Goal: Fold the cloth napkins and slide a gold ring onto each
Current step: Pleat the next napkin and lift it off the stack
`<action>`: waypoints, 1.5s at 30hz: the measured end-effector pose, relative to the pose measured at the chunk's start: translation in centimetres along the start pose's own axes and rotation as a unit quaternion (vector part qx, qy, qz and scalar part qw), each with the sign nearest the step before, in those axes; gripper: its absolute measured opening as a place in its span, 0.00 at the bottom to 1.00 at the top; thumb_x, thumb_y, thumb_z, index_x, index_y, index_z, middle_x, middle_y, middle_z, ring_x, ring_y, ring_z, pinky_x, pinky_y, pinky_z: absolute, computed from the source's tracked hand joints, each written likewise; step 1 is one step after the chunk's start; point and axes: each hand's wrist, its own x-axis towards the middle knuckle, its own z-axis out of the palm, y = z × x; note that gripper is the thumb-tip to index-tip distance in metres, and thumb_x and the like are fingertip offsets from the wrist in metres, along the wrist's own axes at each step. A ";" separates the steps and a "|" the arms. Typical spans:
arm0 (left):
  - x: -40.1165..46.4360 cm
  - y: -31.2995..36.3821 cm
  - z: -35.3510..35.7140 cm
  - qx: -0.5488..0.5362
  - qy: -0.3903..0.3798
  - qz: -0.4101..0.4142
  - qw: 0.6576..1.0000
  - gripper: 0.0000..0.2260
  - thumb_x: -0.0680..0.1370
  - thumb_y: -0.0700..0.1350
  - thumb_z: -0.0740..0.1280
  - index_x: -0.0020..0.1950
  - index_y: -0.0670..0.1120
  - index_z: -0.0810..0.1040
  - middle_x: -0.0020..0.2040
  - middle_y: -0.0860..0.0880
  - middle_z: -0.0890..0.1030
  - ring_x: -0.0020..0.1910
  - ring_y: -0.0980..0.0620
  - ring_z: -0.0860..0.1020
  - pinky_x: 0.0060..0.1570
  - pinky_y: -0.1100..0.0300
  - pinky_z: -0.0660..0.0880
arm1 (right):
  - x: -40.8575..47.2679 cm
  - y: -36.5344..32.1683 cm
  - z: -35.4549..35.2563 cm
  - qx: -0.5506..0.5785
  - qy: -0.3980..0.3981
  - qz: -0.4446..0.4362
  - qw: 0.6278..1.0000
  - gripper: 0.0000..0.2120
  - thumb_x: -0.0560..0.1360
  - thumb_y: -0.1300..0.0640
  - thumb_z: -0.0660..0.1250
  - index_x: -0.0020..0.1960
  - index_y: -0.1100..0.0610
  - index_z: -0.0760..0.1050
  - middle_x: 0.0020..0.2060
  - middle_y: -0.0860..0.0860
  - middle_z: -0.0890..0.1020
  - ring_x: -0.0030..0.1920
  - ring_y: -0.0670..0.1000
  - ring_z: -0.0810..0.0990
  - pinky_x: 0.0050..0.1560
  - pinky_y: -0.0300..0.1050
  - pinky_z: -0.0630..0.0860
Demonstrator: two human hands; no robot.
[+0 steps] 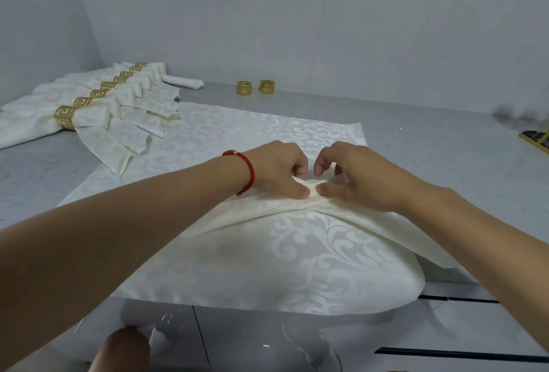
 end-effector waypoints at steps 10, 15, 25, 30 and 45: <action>1.1 0.0 -1.5 -0.070 -0.036 -0.059 0.995 0.07 0.76 0.51 0.73 0.49 0.50 0.81 0.41 0.57 0.78 0.42 0.56 0.76 0.43 0.61 0.71 | -0.7 1.5 1.1 -0.099 0.018 -0.152 0.983 0.18 0.84 0.51 0.62 0.72 0.51 0.76 0.59 0.50 0.82 0.54 0.54 0.82 0.50 0.54 0.81; 0.3 -0.4 0.0 0.025 0.070 0.079 0.994 0.05 0.77 0.52 0.72 0.46 0.50 0.83 0.46 0.57 0.81 0.43 0.61 0.75 0.42 0.66 0.68 | 1.2 2.2 0.7 -0.055 -0.020 -0.148 0.987 0.14 0.83 0.52 0.63 0.66 0.47 0.81 0.59 0.48 0.77 0.52 0.51 0.80 0.52 0.52 0.79; 0.7 1.0 0.4 0.089 0.077 0.072 0.990 0.08 0.73 0.48 0.75 0.40 0.45 0.81 0.38 0.53 0.80 0.42 0.53 0.73 0.42 0.58 0.74 | 1.4 2.6 1.1 0.057 0.073 -0.078 0.993 0.06 0.75 0.56 0.74 0.50 0.49 0.79 0.40 0.47 0.86 0.43 0.51 0.84 0.47 0.54 0.80; 1.1 2.5 -0.1 0.104 0.056 0.081 0.990 0.16 0.71 0.42 0.76 0.32 0.51 0.70 0.31 0.58 0.73 0.36 0.58 0.72 0.33 0.69 0.66 | 2.2 2.5 0.4 0.086 0.037 -0.058 0.994 0.04 0.74 0.57 0.76 0.46 0.50 0.82 0.39 0.45 0.85 0.43 0.46 0.83 0.48 0.53 0.80; 2.8 -5.0 -3.2 0.084 0.197 -0.073 0.974 0.15 0.68 0.42 0.76 0.34 0.49 0.68 0.44 0.45 0.78 0.46 0.43 0.77 0.46 0.51 0.77 | 7.6 5.4 -2.5 0.291 0.074 0.092 0.950 0.17 0.83 0.43 0.64 0.50 0.53 0.86 0.48 0.47 0.87 0.53 0.50 0.85 0.63 0.56 0.80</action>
